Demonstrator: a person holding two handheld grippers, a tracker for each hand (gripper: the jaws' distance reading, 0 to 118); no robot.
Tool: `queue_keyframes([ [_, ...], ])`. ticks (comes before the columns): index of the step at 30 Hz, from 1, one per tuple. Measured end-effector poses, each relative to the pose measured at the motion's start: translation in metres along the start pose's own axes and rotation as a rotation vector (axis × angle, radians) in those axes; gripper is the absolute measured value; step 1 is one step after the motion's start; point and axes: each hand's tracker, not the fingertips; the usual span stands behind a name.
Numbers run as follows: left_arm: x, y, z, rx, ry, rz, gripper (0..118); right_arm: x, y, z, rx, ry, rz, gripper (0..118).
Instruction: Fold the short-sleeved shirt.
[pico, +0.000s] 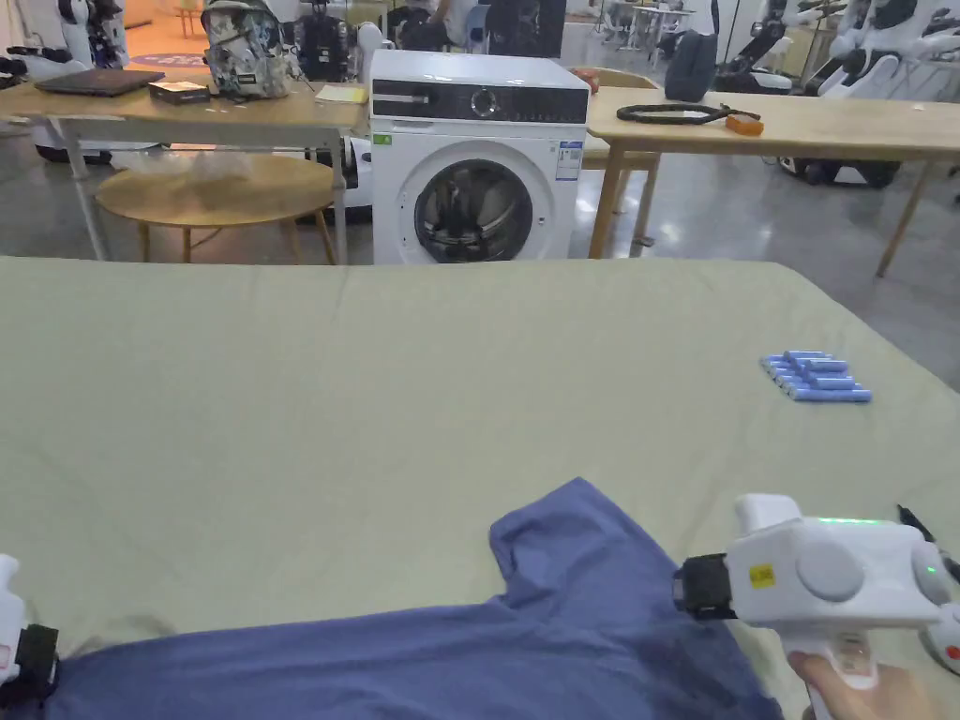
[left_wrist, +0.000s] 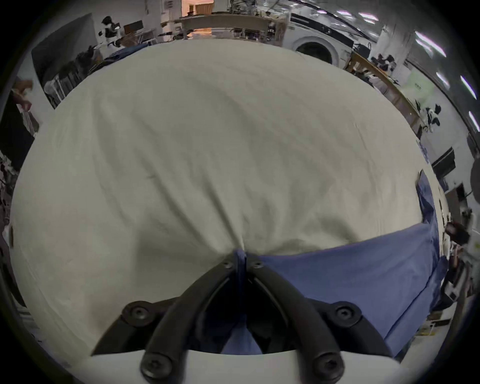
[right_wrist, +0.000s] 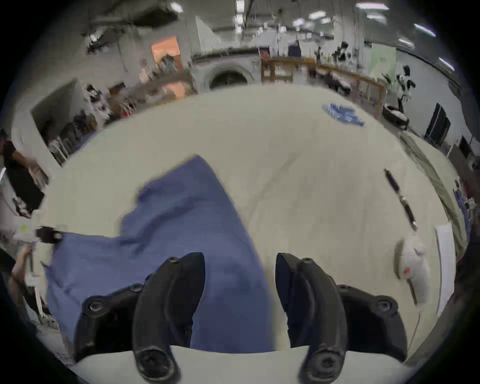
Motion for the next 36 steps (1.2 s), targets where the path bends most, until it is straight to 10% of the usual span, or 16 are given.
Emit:
queue_keyframes([
  [5, 0.001, -0.003, -0.002, 0.007, 0.013, -0.015, 0, -0.004, 0.004, -0.021, -0.085, -0.053, -0.001, 0],
  [9, 0.010, -0.019, 0.018, 0.106, -0.006, -0.069, 0, -0.007, -0.003, -0.004, -0.036, 0.092, 0.010, 0],
  [18, -0.018, -0.137, 0.180, 0.393, -0.222, -0.071, 0, 0.023, -0.128, 0.155, 0.275, 0.077, 0.044, 0],
  [26, -0.045, -0.272, 0.163, 0.303, -0.213, 0.086, 0, 0.041, -0.256, 0.175, 0.198, 0.024, -0.154, 0],
  [28, -0.050, -0.282, 0.150, 0.275, -0.231, 0.150, 8, 0.040, -0.265, 0.162, 0.177, 0.011, -0.154, 9],
  [30, -0.052, -0.281, 0.143, 0.281, -0.225, 0.144, 54, 0.033, -0.273, 0.152, 0.185, 0.000, -0.119, 52],
  [36, -0.031, -0.273, 0.170, 0.413, -0.123, 0.047, 56, 0.022, -0.282, 0.163, 0.295, -0.080, -0.045, 54],
])
